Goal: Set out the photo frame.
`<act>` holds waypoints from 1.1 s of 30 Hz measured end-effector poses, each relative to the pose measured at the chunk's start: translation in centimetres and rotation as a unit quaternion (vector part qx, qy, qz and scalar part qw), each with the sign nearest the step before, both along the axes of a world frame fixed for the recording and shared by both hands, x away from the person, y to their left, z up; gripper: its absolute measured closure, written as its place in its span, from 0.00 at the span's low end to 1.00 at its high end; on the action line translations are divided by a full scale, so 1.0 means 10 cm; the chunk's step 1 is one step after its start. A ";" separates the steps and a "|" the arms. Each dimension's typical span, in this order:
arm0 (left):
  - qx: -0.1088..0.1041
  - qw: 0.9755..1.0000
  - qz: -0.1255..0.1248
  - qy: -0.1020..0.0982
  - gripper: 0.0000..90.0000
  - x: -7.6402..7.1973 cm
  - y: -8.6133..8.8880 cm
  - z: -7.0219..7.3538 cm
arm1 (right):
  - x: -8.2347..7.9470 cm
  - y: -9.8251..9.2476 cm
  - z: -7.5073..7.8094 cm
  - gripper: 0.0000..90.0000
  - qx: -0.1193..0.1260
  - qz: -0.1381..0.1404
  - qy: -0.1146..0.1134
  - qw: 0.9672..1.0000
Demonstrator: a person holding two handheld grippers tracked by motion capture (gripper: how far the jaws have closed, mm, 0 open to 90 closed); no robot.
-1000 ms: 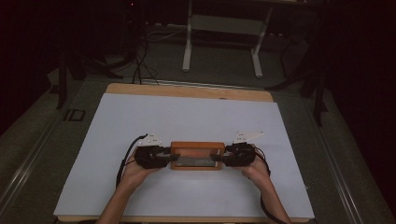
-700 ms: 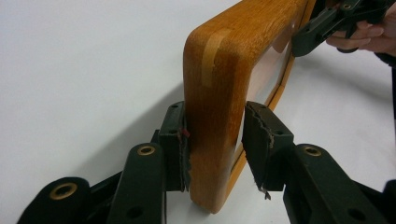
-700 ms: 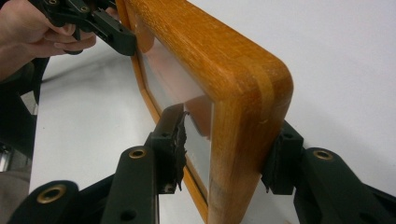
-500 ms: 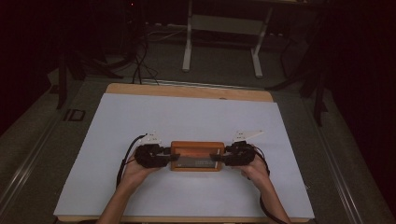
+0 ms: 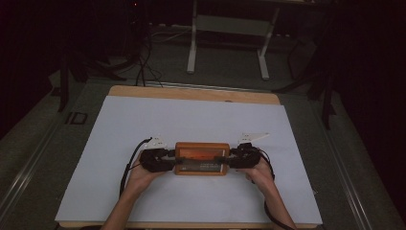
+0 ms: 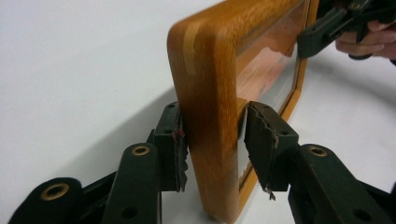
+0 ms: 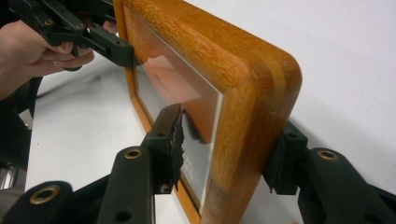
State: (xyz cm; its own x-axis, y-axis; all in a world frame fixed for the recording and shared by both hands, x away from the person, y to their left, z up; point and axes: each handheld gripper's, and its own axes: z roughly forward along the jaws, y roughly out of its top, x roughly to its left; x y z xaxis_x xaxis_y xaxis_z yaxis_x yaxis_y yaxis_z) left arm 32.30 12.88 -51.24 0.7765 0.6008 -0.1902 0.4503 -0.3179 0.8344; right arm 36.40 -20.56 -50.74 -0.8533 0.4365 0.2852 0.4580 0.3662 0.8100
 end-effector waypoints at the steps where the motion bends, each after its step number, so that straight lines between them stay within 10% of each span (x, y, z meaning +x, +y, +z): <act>1: 0.001 1.000 -0.002 0.002 0.65 0.00 0.00 -0.01 | 0.00 0.00 0.00 0.59 0.001 0.000 -0.002 1.000; 33: -0.043 0.998 0.034 -0.026 0.44 -0.09 0.42 0.18 | -0.15 -0.39 0.22 0.44 0.000 -0.014 -0.046 0.999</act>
State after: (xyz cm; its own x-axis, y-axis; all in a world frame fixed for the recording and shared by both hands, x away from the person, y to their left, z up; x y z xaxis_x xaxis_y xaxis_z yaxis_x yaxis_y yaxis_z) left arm 31.37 17.07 -49.43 0.7442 0.6362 -0.2035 0.4240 -0.2145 0.8799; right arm 34.91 -24.43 -48.56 -0.8631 0.4614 0.2053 0.3914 0.3544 0.8492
